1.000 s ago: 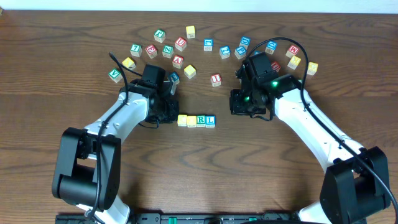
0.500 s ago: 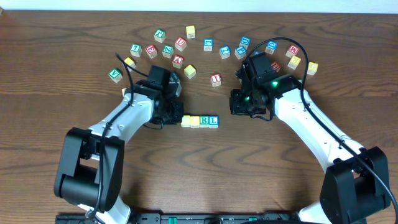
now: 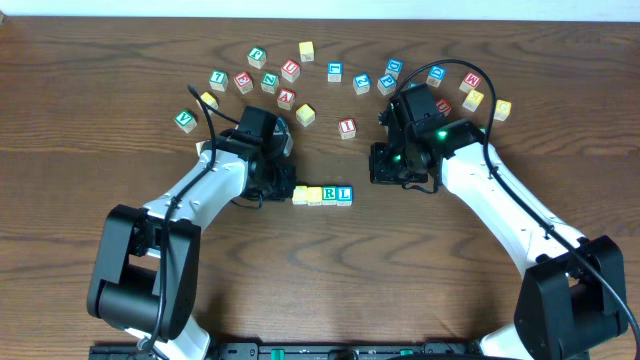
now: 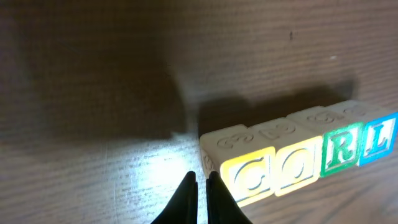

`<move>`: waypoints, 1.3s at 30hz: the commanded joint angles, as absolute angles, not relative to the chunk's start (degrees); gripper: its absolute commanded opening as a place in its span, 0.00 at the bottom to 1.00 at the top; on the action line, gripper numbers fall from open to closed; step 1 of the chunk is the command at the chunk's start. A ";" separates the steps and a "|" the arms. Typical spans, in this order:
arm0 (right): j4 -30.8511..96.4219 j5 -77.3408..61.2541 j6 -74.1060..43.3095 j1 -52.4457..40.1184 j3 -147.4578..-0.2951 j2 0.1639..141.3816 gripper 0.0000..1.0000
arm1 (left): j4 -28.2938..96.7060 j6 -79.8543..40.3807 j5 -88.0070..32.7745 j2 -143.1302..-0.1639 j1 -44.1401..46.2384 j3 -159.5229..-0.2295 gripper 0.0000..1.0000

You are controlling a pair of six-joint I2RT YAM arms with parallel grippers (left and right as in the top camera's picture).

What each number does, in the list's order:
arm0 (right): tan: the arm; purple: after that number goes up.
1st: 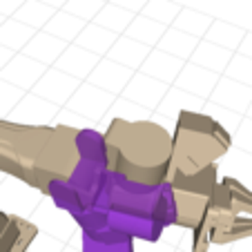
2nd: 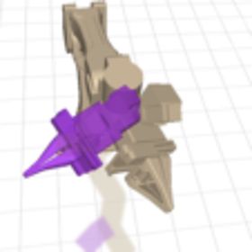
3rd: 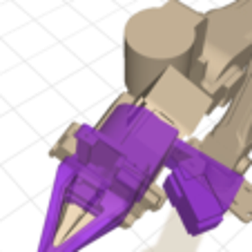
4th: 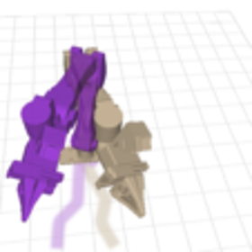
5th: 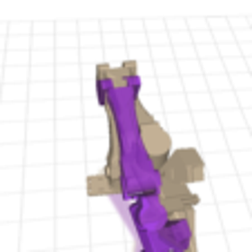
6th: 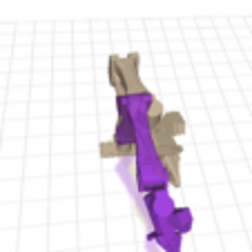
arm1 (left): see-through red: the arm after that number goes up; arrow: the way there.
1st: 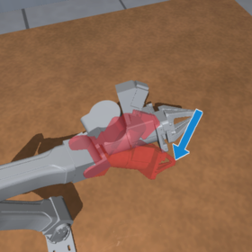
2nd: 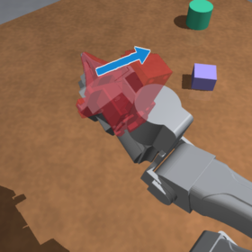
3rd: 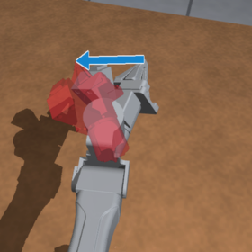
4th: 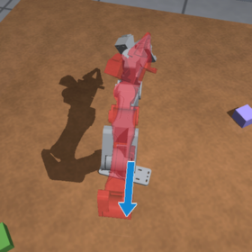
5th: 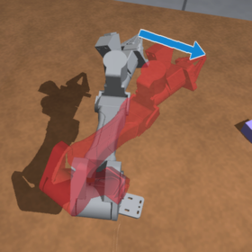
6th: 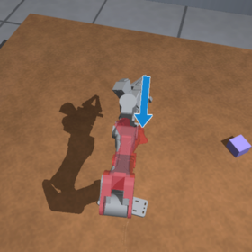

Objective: Spell out CORL

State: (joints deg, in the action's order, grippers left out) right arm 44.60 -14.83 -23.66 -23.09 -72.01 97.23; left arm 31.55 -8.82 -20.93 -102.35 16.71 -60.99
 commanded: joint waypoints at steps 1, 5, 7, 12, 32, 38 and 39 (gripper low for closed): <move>44.34 -14.28 -23.90 -22.35 -72.38 97.34 0.05 | 33.78 -7.03 -21.34 -101.69 15.53 -63.07 0.08; 45.65 -14.50 -22.96 -19.86 -74.78 96.07 0.06 | 39.55 -6.61 -17.80 -97.54 12.56 -67.85 0.08; 46.48 -14.55 -21.50 -18.39 -76.12 94.91 0.09 | 42.48 -5.54 -16.27 -94.72 10.66 -70.35 0.08; 49.71 -14.50 -16.78 -14.35 -79.13 90.65 0.25 | 46.70 -5.58 -12.16 -85.41 4.19 -74.04 0.12; 49.60 -10.85 -15.62 -2.24 -80.25 71.64 0.99 | 47.99 -5.58 -10.41 -67.16 -13.98 -74.00 0.98; 49.95 -11.05 -15.59 -2.33 -80.25 67.88 0.99 | 47.97 -5.58 -10.41 -67.94 -13.98 -74.00 0.98; 49.98 -11.05 -15.59 -2.33 -80.25 67.70 0.99 | 47.97 -5.58 -10.44 -68.03 -13.98 -74.00 0.98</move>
State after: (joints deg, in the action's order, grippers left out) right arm 49.87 -11.68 -16.05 -2.68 -79.20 68.49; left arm 47.79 -5.93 -10.74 -67.40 -13.74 -73.38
